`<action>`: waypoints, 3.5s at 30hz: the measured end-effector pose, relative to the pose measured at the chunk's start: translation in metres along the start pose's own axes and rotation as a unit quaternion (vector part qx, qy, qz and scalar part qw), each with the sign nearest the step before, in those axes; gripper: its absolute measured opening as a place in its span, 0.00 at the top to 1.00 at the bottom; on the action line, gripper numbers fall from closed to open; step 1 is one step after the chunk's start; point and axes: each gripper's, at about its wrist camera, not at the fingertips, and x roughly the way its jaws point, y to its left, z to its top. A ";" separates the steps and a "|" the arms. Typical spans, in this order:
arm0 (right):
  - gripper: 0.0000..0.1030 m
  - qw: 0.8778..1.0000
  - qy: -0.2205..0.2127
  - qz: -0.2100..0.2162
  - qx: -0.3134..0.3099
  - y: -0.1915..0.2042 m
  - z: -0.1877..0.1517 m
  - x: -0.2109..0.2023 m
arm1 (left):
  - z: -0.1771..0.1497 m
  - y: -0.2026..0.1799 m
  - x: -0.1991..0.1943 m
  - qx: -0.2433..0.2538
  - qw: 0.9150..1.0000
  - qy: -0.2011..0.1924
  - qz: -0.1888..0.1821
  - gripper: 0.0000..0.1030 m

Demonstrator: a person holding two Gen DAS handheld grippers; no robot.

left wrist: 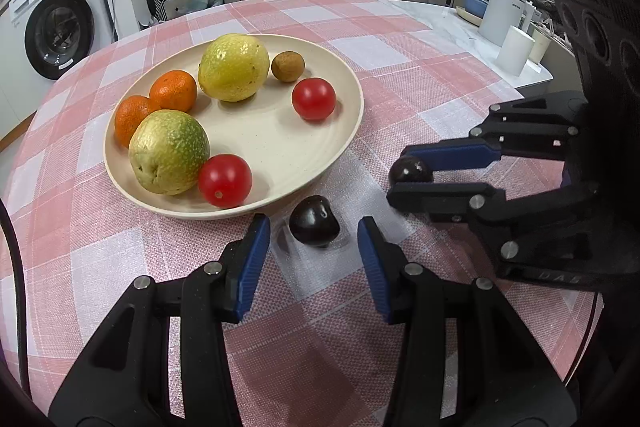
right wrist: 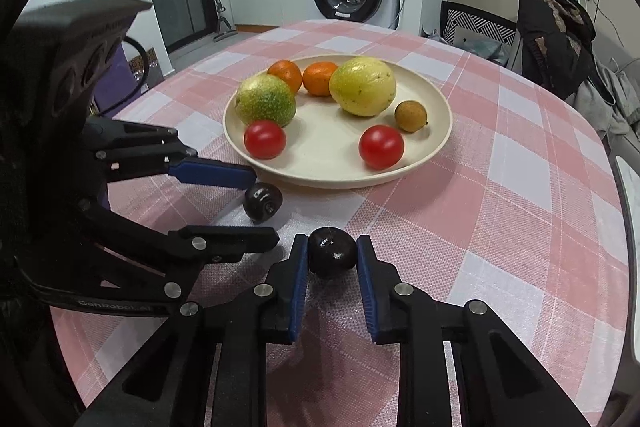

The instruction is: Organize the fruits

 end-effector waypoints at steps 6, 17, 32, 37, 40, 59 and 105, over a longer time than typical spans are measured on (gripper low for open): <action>0.76 1.000 0.000 -0.003 0.005 -0.002 0.002 0.000 | 0.003 -0.002 0.002 -0.017 1.000 0.001 -0.002 0.58; 0.76 1.000 0.001 -0.002 0.000 -0.001 0.002 0.000 | 0.003 0.002 0.002 -0.031 0.999 -0.006 -0.003 0.80; 0.76 0.999 -0.049 -0.007 0.014 0.001 0.009 -0.015 | -0.008 0.023 -0.041 -0.029 0.998 -0.062 -0.010 0.80; 0.76 0.997 -0.074 -0.013 0.028 0.003 0.017 -0.019 | -0.001 0.041 -0.059 -0.041 0.995 -0.086 0.001 0.80; 0.76 0.995 -0.088 -0.019 0.041 0.003 0.023 -0.019 | 0.004 0.051 -0.062 -0.047 0.995 -0.092 0.010 0.80; 0.76 0.988 -0.100 -0.044 0.107 -0.011 0.058 0.009 | 0.040 0.044 -0.035 -0.013 0.994 -0.100 0.033 0.80; 0.02 0.985 -0.133 -0.069 0.089 -0.011 0.041 -0.012 | 0.016 0.053 -0.048 -0.025 0.989 -0.129 0.062 0.33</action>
